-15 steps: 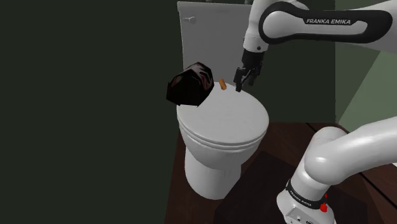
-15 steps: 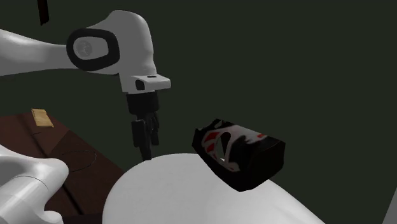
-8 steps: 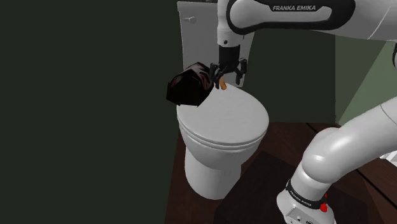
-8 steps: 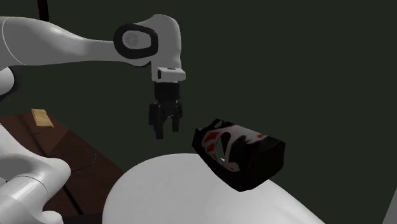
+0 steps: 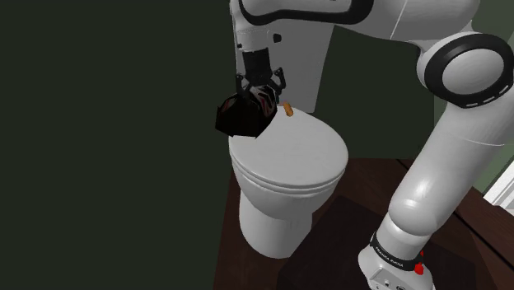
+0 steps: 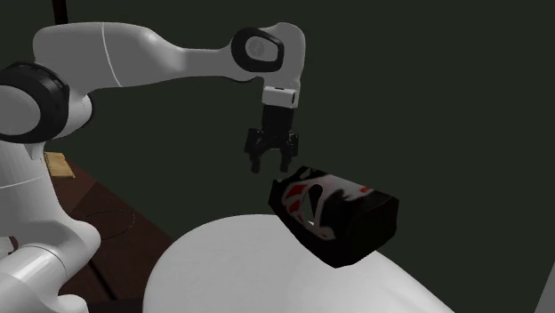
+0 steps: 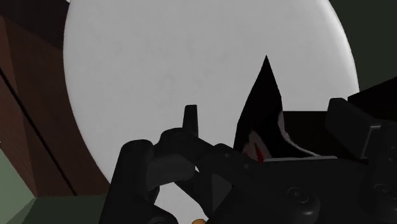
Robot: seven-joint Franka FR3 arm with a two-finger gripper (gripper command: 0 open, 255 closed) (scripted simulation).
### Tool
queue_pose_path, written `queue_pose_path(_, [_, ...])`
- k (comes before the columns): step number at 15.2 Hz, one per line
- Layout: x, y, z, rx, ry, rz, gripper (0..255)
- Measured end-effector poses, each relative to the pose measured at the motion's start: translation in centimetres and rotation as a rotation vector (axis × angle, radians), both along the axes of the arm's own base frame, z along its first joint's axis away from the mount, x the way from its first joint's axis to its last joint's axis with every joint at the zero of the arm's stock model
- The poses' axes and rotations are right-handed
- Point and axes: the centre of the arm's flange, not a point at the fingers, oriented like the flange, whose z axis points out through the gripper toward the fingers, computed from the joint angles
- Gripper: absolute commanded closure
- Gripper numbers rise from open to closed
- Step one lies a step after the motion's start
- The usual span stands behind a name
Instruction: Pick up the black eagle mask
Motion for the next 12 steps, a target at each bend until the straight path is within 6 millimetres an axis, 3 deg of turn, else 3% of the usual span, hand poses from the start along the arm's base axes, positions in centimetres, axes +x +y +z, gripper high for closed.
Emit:
queue_pose_path(2, [1.0, 0.3, -0.7, -0.004, 0.008, -0.050, 0])
queue_pose_path(8, [1.5, 0.3, -3.6, -0.006, 0.010, -0.068, 0])
queue_pose_path(9, [1.4, 0.2, -3.8, -0.006, 0.010, -0.068, 255])
queue_pose_path(12, [1.4, 0.2, -4.0, -0.006, 0.010, -0.068, 255])
